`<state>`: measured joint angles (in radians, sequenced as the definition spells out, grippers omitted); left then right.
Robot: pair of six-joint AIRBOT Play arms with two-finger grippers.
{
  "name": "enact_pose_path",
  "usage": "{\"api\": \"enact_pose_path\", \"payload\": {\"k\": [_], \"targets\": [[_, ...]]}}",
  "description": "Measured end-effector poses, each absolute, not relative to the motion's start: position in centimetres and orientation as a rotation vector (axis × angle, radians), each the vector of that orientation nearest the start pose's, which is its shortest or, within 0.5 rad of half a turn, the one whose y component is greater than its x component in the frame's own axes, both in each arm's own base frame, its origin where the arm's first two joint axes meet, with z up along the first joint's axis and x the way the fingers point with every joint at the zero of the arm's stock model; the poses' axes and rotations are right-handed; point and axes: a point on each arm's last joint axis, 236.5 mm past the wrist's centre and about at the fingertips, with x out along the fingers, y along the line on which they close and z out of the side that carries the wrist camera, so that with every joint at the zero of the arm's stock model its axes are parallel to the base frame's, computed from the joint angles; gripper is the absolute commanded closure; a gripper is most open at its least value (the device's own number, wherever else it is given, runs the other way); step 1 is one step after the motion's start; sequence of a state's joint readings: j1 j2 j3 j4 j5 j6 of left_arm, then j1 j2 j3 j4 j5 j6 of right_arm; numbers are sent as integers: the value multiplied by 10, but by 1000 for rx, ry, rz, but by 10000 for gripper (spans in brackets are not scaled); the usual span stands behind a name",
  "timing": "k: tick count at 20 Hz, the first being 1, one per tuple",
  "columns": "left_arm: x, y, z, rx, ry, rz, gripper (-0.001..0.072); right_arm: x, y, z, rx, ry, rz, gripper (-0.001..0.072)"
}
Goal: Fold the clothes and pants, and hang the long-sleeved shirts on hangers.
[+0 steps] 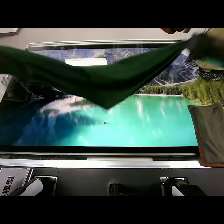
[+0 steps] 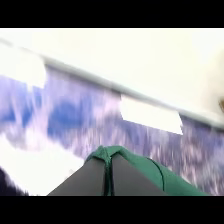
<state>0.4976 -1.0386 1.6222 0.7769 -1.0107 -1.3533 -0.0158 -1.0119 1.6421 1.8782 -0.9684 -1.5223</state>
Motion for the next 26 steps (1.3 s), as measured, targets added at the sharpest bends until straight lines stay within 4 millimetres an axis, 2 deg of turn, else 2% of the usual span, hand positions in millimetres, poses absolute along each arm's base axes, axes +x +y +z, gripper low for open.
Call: {"api": "enact_pose_path", "payload": {"k": [1, 3, 6, 8, 10, 11, 13, 15, 19, 21, 24, 26], "targets": [[384, 52, 404, -389, 180, -109, 695, 391, 44, 386, 232, 296, 168, 687], [343, 40, 440, -336, 93, -80, 695, 357, 29, 419, 184, 224, 112, 687], [294, 25, 472, -301, 5, -40, 695, 313, 8, 450, 173, 141, 27, 686], [277, 18, 478, -302, -13, -29, 695, 295, -3, 458, 203, 119, -20, 686], [277, 15, 466, -317, 32, -33, 695, 294, -9, 450, 254, 149, -53, 686], [283, 15, 452, -334, 80, -41, 695, 300, -11, 439, 282, 192, -71, 686], [306, 13, 411, -378, 206, -77, 695, 325, -12, 400, 339, 330, -103, 686], [338, 6, 356, -420, 360, -131, 695, 359, -6, 347, 391, 516, -119, 685], [405, -22, 216, -512, 682, -217, 694, 433, 18, 217, 474, 896, -119, 686], [432, -37, 145, -552, 811, -223, 694, 467, 24, 152, 503, 1021, -136, 686], [458, -57, 54, -589, 970, -210, 694, 508, 31, 67, 552, 1126, -152, 685], [464, -65, 8, -604, 1051, -196, 695, 523, 35, 24, 599, 1170, -174, 686]]}}
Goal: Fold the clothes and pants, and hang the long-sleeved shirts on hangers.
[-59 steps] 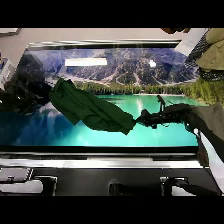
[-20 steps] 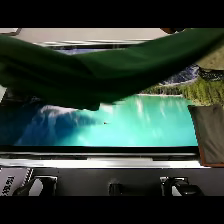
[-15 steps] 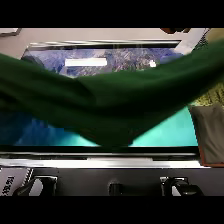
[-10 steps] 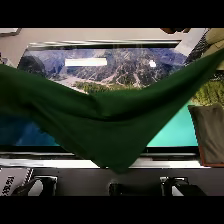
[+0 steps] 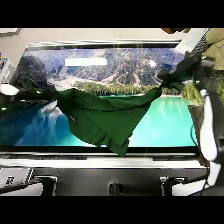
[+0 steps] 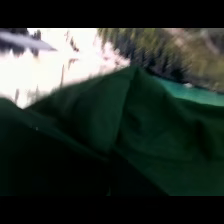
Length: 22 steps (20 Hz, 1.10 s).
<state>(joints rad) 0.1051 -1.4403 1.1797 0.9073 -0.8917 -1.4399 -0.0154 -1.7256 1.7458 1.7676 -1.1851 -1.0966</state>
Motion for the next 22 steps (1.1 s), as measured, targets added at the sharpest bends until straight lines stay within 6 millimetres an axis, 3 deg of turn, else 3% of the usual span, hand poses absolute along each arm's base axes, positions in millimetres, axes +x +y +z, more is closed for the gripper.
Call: {"api": "enact_pose_path", "payload": {"k": [2, 5, 6, 7, 8, 10, 14, 17, 19, 22], "targets": [[466, -69, -24, -616, 1106, -182, 694, 530, 39, -6, 645, 1205, -194, 685], [467, -70, -46, -623, 1144, -168, 695, 533, 42, -29, 677, 1236, -207, 662], [467, -70, -50, -624, 1149, -164, 694, 533, 43, -33, 680, 1244, -208, 531], [467, -70, -53, -625, 1154, -162, 694, 532, 44, -35, 678, 1252, -206, 334], [466, -70, -55, -625, 1158, -160, 694, 530, 44, -36, 674, 1263, -204, 272], [466, -70, -58, -626, 1162, -158, 694, 524, 46, -32, 653, 1282, -185, 221], [463, -71, -61, -628, 1183, -164, 693, 500, 40, 0, 628, 1331, -91, 217], [456, -74, -62, -631, 1213, -177, 693, 469, 26, 19, 673, 1420, 3, 218], [451, -76, -63, -632, 1234, -188, 693, 444, 23, 20, 704, 1487, 63, 218], [445, -79, -63, -631, 1258, -200, 693, 414, 48, 8, 770, 1567, 185, 217]]}}
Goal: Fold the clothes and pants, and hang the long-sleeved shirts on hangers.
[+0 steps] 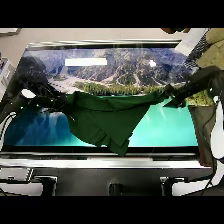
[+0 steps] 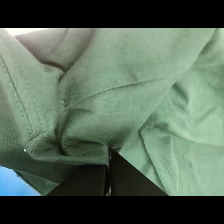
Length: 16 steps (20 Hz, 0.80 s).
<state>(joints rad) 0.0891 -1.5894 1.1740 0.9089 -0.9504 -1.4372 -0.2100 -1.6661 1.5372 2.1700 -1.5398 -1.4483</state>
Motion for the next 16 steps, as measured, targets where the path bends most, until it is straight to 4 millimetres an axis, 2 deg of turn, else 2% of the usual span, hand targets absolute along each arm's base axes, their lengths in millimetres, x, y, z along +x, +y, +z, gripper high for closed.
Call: {"api": "enact_pose_path", "payload": {"k": [5, 8, 14, 16], "targets": [[441, -81, -64, -631, 1277, -210, 693, 364, 111, -44, 840, 1699, 322, 217], [440, -82, -64, -632, 1283, -213, 693, 345, 134, -69, 841, 1727, 331, 217], [440, -82, -64, -631, 1283, -213, 693, 346, 152, -92, 842, 1694, 290, 223], [440, -82, -64, -631, 1283, -213, 693, 347, 161, -97, 852, 1693, 280, 270]]}}
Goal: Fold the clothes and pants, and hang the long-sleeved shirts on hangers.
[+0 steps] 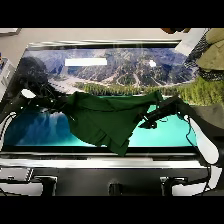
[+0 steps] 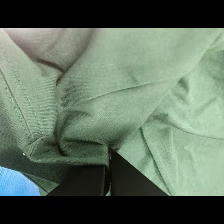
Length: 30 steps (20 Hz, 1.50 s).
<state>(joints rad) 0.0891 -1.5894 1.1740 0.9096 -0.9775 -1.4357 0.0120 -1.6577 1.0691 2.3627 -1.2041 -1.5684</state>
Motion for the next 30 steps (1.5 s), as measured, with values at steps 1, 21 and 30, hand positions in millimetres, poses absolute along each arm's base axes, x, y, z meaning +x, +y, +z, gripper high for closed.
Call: {"api": "enact_pose_path", "payload": {"k": [1, 21, 30], "targets": [[440, -82, -64, -631, 1283, -213, 693, 348, 165, -99, 847, 1690, 276, 391], [463, 16, 317, -178, 487, -67, 695, 408, 136, 294, 643, 680, 464, 687], [289, 46, 503, -96, 19, 160, 695, 255, 116, 472, 640, 210, 485, 686]]}}
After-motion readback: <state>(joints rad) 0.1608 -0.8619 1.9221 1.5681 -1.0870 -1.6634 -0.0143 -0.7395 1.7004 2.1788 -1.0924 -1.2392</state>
